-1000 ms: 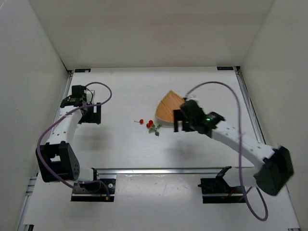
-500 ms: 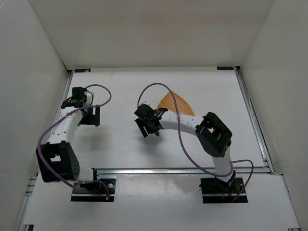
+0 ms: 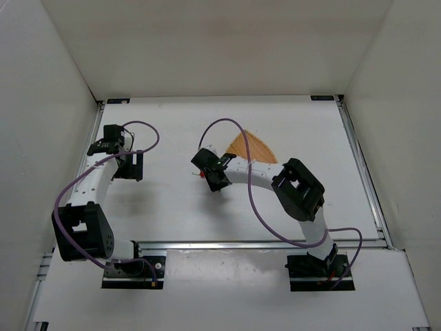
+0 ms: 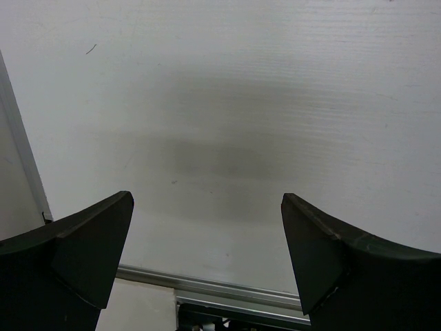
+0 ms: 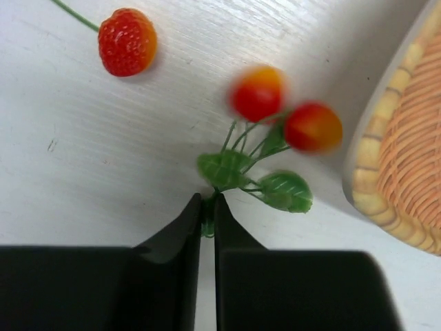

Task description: Place and organize the fake fruits in the fruit bowl

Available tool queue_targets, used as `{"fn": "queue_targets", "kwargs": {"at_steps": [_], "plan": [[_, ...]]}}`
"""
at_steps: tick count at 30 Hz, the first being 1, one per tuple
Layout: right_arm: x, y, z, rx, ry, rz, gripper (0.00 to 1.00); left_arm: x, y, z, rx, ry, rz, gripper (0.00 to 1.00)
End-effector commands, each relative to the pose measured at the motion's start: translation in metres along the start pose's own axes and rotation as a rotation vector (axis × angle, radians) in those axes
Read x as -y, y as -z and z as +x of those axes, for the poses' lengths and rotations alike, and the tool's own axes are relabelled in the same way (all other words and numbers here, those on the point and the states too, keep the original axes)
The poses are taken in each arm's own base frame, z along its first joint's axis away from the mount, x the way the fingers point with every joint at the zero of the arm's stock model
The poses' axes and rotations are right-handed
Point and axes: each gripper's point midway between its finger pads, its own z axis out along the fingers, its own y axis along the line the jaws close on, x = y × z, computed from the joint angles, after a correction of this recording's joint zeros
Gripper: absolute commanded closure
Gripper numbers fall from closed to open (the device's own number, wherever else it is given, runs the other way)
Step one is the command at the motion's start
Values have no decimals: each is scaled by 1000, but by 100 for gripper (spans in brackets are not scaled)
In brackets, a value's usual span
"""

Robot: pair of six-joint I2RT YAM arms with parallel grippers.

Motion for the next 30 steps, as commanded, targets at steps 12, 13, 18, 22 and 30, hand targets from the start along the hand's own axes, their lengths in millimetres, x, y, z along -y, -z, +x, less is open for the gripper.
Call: {"fn": "queue_targets", "kwargs": {"at_steps": [12, 13, 18, 22, 30], "plan": [[-32, 113, -23, 173, 25, -233, 99, 10, 1, -3, 17, -19, 36, 0], [-32, 122, -29, 201, 17, -246, 99, 15, 1, -4, 20, -46, 43, 0], [11, 153, -75, 311, -138, -231, 99, 53, 7, -5, 39, -234, 54, 0], [60, 150, -96, 331, -261, -180, 99, 86, 17, -17, 85, -388, 50, 0], [137, 76, -91, 141, -445, -158, 96, 189, 23, -53, 196, -657, 147, 0]]}}
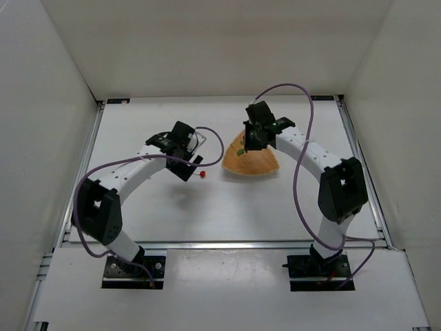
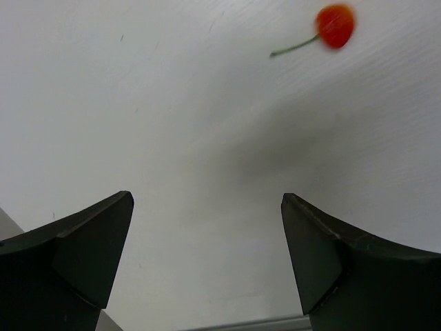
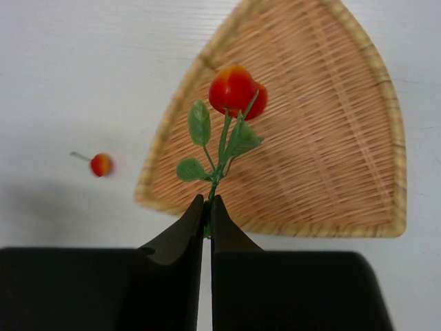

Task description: Place and organize the fake fruits in the fruit bowl

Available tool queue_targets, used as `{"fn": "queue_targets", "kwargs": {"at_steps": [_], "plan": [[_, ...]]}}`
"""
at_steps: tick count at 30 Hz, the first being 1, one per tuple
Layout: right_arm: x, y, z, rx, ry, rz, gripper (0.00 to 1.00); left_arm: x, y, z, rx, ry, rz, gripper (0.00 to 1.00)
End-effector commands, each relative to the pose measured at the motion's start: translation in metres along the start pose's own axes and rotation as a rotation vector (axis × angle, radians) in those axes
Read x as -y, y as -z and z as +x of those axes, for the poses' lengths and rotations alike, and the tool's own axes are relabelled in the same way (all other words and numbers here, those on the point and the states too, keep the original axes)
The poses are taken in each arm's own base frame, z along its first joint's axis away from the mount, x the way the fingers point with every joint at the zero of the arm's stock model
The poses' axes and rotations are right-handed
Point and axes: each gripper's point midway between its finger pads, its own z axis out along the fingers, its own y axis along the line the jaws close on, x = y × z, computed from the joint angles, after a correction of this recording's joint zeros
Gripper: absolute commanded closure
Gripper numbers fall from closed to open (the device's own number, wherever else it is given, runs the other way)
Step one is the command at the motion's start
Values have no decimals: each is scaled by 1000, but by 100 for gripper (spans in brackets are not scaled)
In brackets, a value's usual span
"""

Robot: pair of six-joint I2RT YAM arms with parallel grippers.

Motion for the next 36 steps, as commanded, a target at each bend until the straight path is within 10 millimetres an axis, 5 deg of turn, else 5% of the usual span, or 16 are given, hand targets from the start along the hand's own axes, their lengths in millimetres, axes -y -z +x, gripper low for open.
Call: {"fn": "queue_targets", "kwargs": {"at_steps": [1, 6, 9, 13, 22, 32, 36], "plan": [[8, -19, 5, -114, -71, -65, 92, 17, -2, -47, 85, -80, -5, 0], [18, -32, 12, -208, -116, -87, 46, 51, -27, -70, 68, -165, 30, 0], [21, -22, 6, -184, -123, -91, 33, 61, -36, -83, 71, -176, 54, 4], [23, 12, -8, -99, -106, -86, 29, 70, -55, -88, 43, -185, 82, 14], [63, 63, 4, 2, -156, 11, 27, 88, -80, -89, 7, -225, 155, 30], [77, 82, 3, 52, -197, 32, 27, 100, -97, -65, -68, -240, 200, 39], [78, 85, 1, 64, -197, 37, 27, 102, -103, -64, -79, -242, 202, 55]]}}
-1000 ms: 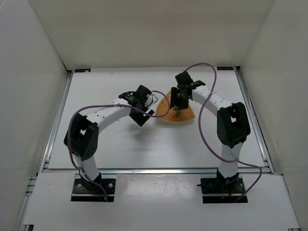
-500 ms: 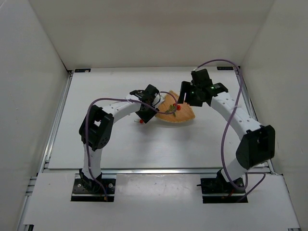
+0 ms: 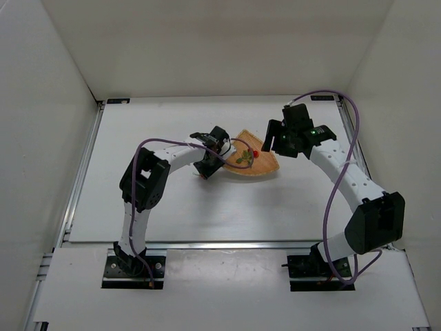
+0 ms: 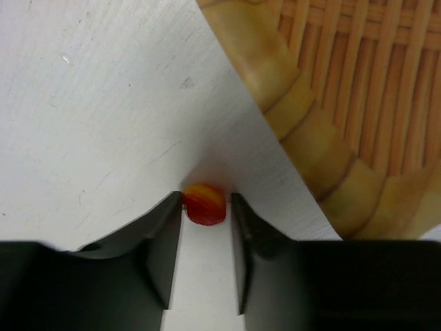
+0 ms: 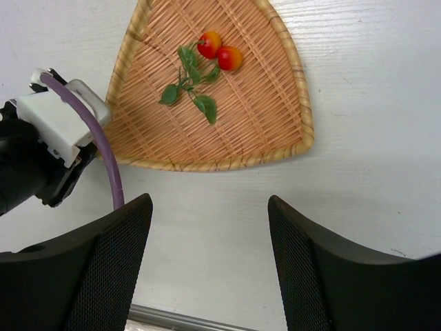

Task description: Place and organize the fake fruits in the fruit bowl

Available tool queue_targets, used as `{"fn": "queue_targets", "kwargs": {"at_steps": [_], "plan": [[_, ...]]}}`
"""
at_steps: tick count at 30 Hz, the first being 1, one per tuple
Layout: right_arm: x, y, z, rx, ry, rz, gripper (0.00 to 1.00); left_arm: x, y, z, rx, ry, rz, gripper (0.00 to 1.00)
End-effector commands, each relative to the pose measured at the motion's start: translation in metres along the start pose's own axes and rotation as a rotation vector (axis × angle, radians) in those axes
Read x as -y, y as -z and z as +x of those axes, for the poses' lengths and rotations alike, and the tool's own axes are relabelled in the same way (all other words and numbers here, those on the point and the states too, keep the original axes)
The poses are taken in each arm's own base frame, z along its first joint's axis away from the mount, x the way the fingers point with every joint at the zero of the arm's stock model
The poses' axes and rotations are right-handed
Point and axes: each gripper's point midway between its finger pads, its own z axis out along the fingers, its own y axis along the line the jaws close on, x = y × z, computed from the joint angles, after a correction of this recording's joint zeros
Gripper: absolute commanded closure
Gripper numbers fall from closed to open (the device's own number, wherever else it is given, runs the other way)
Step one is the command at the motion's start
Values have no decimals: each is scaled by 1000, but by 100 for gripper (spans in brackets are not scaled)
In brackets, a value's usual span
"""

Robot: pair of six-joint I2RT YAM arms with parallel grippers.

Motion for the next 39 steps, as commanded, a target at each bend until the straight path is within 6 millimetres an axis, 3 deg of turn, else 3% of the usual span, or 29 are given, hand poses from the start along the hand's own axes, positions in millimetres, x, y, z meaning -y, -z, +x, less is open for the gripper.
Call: {"fn": "queue_targets", "kwargs": {"at_steps": [1, 6, 9, 13, 14, 19, 24, 27, 30, 32, 33, 34, 36, 39], "plan": [[1, 13, -9, 48, -5, 0, 27, 1, 1, -6, 19, -2, 19, 59], [5, 18, -11, 64, -12, 8, 27, -1, 3, -4, 16, 8, 5, 68], [5, 18, -11, 65, -21, 8, 27, -7, 17, -1, 26, 11, -29, 69], [6, 26, -13, 90, -33, 6, 27, -29, 70, -14, 83, 79, -124, 74], [10, 24, -9, 84, -33, 23, 27, -35, 87, -29, 141, 101, -137, 74], [22, 21, 2, 78, -60, 54, 29, -28, 131, -72, 312, 103, -129, 71], [38, 23, 10, 84, -96, 94, 29, 14, 115, -114, 340, -21, -87, 70], [53, 35, 7, 126, -132, 124, 29, 32, 103, -131, 346, -62, -58, 68], [64, 45, 8, 158, -165, 140, 29, 39, 97, -143, 356, -83, -46, 60], [71, 49, 8, 176, -176, 152, 29, 42, 104, -153, 384, -96, -49, 55], [74, 54, 7, 192, -184, 152, 29, 41, 108, -156, 395, -94, -51, 44], [76, 55, 13, 182, -184, 157, 29, 40, 110, -159, 404, -92, -52, 25], [78, 61, 12, 203, -191, 153, 27, 37, 114, -161, 412, -88, -65, 12], [82, 70, 13, 225, -199, 159, 27, 26, 141, -167, 462, -57, -111, 2]]}}
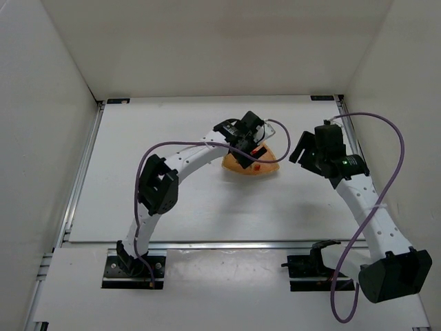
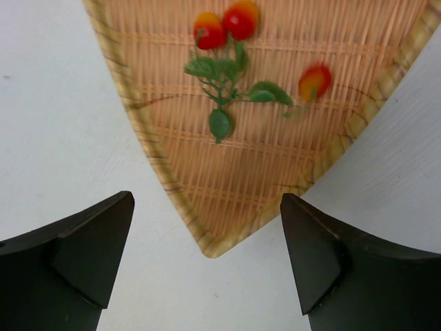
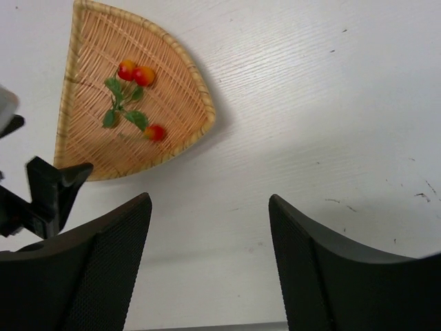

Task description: Place and organize the fake fruits in the fruit bowl

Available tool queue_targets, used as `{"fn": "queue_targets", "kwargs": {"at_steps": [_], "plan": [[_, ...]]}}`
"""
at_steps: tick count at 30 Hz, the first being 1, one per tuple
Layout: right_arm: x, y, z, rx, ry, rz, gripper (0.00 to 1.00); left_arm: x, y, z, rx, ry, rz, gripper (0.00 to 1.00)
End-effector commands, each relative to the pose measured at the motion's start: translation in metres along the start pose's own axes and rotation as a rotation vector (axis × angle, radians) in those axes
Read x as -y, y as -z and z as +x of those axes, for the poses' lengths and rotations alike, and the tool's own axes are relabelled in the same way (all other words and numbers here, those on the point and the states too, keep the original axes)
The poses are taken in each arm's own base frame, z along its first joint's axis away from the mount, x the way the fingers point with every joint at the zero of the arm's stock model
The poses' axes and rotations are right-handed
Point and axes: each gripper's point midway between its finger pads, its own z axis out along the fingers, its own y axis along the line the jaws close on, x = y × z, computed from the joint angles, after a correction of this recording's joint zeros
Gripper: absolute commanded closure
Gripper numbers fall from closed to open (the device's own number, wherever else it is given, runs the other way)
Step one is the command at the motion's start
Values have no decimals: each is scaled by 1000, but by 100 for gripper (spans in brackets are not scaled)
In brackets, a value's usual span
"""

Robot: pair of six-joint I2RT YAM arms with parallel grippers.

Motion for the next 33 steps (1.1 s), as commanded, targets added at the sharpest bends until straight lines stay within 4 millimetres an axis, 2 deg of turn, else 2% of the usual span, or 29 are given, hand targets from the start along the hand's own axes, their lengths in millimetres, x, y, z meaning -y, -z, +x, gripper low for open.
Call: {"fn": "queue_targets", "kwargs": {"at_steps": [1, 3, 4, 6, 7, 8, 9, 10, 11, 13, 14, 16, 17, 19, 20, 21, 23, 24, 27, 29, 31, 33], "plan": [[11, 10, -4, 40, -18, 27, 25, -38, 70, -47, 180, 61, -111, 1], [15, 16, -3, 53, -10, 32, 24, -47, 89, -48, 202, 71, -147, 1], [17, 18, -3, 58, -10, 39, 22, -54, 110, -50, 234, 82, -170, 1], [26, 22, 0, 64, -18, 57, 18, -79, 119, -33, 216, 131, -211, 1], [30, 24, 0, 64, -26, 68, 13, -93, 135, -26, 234, 156, -233, 1], [37, 26, 4, 61, -24, 80, 10, -115, 132, -2, 187, 208, -269, 1], [40, 25, 9, 53, -23, 85, 6, -128, 134, 12, 171, 243, -288, 1], [45, 28, 11, 57, -19, 92, 3, -142, 147, 25, 172, 273, -314, 1], [50, 28, 13, 59, -27, 101, 1, -166, 140, 62, 103, 338, -349, 1], [59, 27, 22, 40, -23, 123, 1, -189, 145, 100, 55, 419, -385, 1], [62, 29, 23, 51, -32, 125, 1, -209, 149, 140, 6, 503, -415, 1], [65, 28, 31, 41, -31, 120, 1, -221, 153, 179, -43, 581, -436, 1], [65, 28, 31, 42, -45, 120, 1, -227, 156, 216, -88, 653, -451, 1], [67, 28, 37, 31, -53, 127, 1, -226, 158, 245, -119, 706, -451, 1], [69, 27, 40, 23, -52, 131, 1, -227, 166, 261, -117, 747, -453, 1], [70, 25, 43, 15, -51, 136, 1, -216, 159, 278, -148, 773, -434, 1], [70, 27, 42, 23, -61, 131, 1, -205, 163, 294, -154, 814, -426, 1], [70, 27, 42, 23, -61, 131, 1, -195, 158, 310, -178, 846, -413, 1], [71, 27, 41, 29, -70, 140, 1, -177, 156, 334, -199, 906, -404, 1], [73, 27, 40, 35, -70, 149, 1, -172, 156, 343, -207, 930, -409, 1], [74, 27, 39, 40, -69, 157, 1, -163, 153, 351, -219, 956, -398, 1], [74, 27, 39, 40, -69, 157, 1, -163, 155, 349, -191, 962, -393, 1]]}}
